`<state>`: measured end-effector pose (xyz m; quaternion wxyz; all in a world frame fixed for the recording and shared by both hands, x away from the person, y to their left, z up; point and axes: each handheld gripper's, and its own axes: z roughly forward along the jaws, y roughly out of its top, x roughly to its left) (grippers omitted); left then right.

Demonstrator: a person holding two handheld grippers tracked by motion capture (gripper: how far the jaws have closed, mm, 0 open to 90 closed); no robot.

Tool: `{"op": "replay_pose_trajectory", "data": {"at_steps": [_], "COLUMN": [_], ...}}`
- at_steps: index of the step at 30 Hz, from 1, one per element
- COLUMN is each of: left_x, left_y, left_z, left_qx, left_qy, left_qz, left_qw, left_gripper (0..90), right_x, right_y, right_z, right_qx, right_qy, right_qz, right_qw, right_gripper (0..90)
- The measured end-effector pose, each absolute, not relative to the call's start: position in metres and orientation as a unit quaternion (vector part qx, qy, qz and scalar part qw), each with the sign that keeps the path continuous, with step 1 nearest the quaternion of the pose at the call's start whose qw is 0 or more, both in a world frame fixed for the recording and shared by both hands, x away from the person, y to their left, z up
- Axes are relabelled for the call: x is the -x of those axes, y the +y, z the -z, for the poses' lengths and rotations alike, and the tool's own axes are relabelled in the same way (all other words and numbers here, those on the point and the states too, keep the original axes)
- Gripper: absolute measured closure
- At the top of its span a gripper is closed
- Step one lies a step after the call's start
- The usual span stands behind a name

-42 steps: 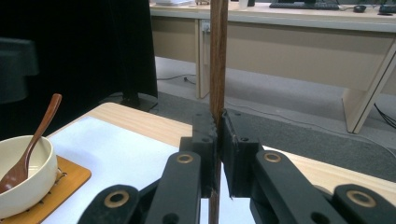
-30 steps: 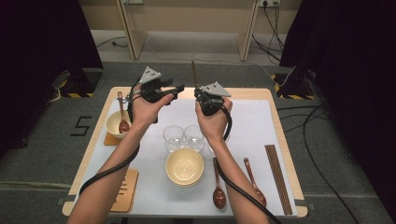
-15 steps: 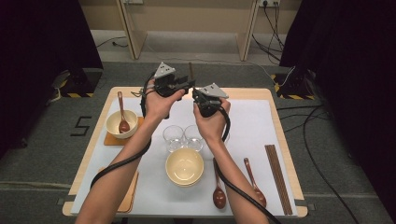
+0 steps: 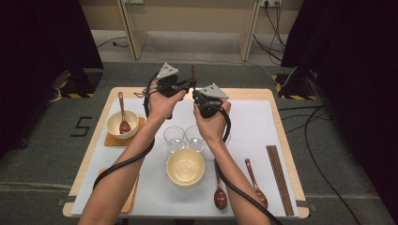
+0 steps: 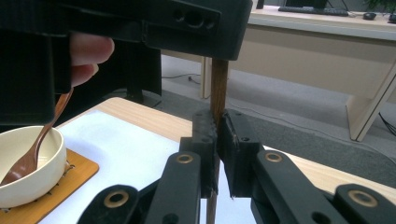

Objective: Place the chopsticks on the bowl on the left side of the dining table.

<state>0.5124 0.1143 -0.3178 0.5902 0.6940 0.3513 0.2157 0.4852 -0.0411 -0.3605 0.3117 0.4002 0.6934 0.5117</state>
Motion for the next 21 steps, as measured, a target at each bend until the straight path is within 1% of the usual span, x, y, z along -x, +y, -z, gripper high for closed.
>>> {"op": "replay_pose_trajectory", "data": {"at_steps": [3, 13, 21], "left_x": [-0.513, -0.511, -0.509], "left_y": [0.113, 0.118, 0.128], "left_z": [0.316, 0.308, 0.305], "left_qx": [-0.69, -0.684, -0.679], "left_qy": [0.35, 0.347, 0.35], "left_qz": [-0.218, -0.243, -0.263], "left_qw": [0.594, 0.594, 0.59], "left_gripper": [83.7, 83.6, 83.6], "right_x": [-0.485, -0.481, -0.477], "right_y": [-0.042, -0.047, -0.05], "right_z": [0.359, 0.357, 0.356], "right_qx": [-0.397, -0.392, -0.39], "right_qy": [0.695, 0.7, 0.702], "right_qz": [-0.511, -0.517, -0.52], "right_qw": [0.313, 0.298, 0.292], "right_gripper": [77.7, 68.4, 67.1]}}
